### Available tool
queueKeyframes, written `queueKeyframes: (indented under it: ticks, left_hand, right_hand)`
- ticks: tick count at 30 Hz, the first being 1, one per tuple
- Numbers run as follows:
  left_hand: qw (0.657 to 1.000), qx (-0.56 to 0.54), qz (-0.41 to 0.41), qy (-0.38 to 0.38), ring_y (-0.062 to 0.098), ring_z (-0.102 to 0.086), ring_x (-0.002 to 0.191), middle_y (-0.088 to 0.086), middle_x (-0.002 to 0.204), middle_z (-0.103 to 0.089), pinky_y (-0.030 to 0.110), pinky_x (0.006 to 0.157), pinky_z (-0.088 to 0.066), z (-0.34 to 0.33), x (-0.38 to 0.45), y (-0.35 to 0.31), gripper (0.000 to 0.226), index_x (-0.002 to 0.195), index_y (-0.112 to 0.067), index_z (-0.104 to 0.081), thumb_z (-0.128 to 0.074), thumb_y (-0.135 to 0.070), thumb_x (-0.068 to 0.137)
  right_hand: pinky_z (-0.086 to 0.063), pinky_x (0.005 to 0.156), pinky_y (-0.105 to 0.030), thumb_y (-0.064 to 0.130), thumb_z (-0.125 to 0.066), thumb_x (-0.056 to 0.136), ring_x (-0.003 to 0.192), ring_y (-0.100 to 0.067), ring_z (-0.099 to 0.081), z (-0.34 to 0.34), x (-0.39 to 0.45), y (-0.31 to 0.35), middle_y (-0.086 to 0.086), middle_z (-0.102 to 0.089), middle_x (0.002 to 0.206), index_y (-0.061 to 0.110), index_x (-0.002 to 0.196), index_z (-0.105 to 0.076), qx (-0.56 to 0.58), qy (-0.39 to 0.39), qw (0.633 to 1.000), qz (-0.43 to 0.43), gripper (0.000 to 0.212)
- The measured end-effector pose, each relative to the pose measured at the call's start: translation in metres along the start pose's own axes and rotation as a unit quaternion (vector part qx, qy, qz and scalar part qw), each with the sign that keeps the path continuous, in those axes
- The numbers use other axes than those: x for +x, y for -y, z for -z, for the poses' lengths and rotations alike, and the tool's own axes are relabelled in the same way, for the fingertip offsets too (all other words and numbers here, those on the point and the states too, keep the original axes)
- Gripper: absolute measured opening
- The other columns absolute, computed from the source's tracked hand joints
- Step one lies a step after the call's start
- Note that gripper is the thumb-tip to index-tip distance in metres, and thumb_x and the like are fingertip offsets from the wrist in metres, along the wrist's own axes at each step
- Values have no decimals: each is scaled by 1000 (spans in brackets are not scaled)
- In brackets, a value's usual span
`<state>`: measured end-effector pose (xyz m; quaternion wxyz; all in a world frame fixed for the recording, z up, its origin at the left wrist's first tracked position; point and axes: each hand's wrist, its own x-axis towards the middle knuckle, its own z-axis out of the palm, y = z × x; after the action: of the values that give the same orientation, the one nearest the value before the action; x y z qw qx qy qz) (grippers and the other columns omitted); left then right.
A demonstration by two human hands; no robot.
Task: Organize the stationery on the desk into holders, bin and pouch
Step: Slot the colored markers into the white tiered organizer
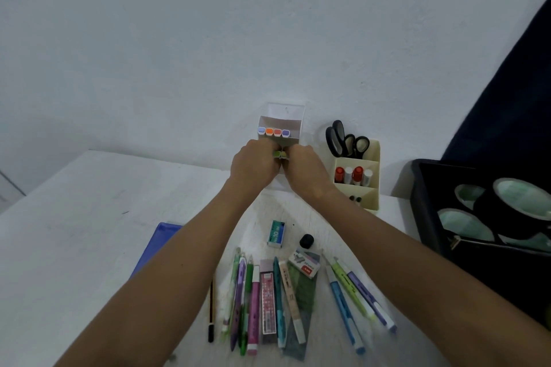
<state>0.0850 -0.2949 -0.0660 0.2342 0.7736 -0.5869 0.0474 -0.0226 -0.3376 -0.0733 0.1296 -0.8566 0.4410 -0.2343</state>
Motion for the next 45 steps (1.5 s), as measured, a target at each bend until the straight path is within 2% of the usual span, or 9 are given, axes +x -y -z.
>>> queueKeyframes:
  ticks: [8, 13, 16, 19, 26, 30, 35, 38, 45]
  left_hand:
    - [996, -73, -31, 34, 29, -65, 86, 10, 104, -70, 34, 73, -52, 20, -43, -6, 43, 132, -18, -49, -56, -22, 89]
    - [992, -98, 42, 69, 21, -66, 88, 3, 101, -71, 35, 83, -54, 34, -86, -4, 47, 133, -25, -51, -59, -29, 87]
    - [986, -97, 98, 100, 13, -59, 80, -6, 81, -65, 30, 81, -52, 39, -111, 7, 41, 127, -25, -57, -60, -27, 87]
    - [983, -79, 117, 118, 12, -57, 78, -5, 84, -66, 26, 76, -48, 42, -138, 18, 33, 119, -22, -62, -61, -26, 86]
    - [965, -82, 141, 205, 6, -52, 52, 4, 80, -69, 22, 60, -47, 39, -187, 23, 16, 101, -15, -67, -64, -22, 87]
    - [959, -65, 149, 231, 10, -58, 51, 3, 74, -70, 21, 51, -48, 37, -204, 17, 4, 83, -17, -67, -66, -20, 84]
    - [939, -56, 146, 308, 13, -66, 48, 5, 58, -70, 26, 57, -57, 33, -225, 5, 23, 72, -10, -72, -69, -31, 82]
    - [925, -52, 152, 344, 13, -68, 49, 2, 58, -69, 27, 60, -59, 33, -232, -1, 25, 76, -16, -68, -71, -40, 80]
    - [901, -78, 218, 368, 10, -67, 49, -8, 55, -62, 16, 41, -47, 37, -236, -16, 21, 83, -22, -57, -74, -34, 80]
  right_hand:
    - [-55, 77, -31, 8, -53, 91, 88, -27, -67, 20, -29, 5, -14, -68, 102, 5, 110, -63, 32, 27, 999, 29, 21]
    - [-52, 73, -30, 16, -53, 91, 83, -24, -63, 40, -68, 7, -15, -64, 115, 7, 121, -60, 44, 55, 997, 38, 32]
    - [-48, 83, -27, 23, -56, 91, 88, -18, -60, 50, -90, 7, -10, -62, 119, 13, 124, -60, 33, 120, 991, 48, 35]
    - [-39, 75, -18, 23, -60, 89, 80, -6, -51, 54, -111, 11, -6, -67, 109, 13, 119, -65, 12, 191, 978, 87, 32]
    - [-46, 73, -22, 31, -68, 85, 86, -13, -57, 32, -143, 11, -8, -63, 116, 10, 112, -66, -28, 288, 955, 64, 34]
    - [-56, 75, -28, 34, -70, 84, 104, -22, -61, 16, -151, 12, -11, -56, 129, 8, 115, -62, -34, 305, 952, 15, 41]
    - [-57, 75, -32, 38, -71, 83, 89, -16, -59, -1, -158, 11, -10, -56, 122, 10, 120, -54, -47, 297, 954, 1, 49]
    - [-56, 75, -32, 40, -72, 80, 87, -15, -56, -7, -160, 10, -9, -56, 117, 11, 115, -55, -35, 287, 957, -6, 48]
    - [-49, 82, -30, 34, -75, 78, 106, -20, -56, -3, -164, 11, -10, -52, 125, 12, 120, -53, 18, 279, 960, -32, 52]
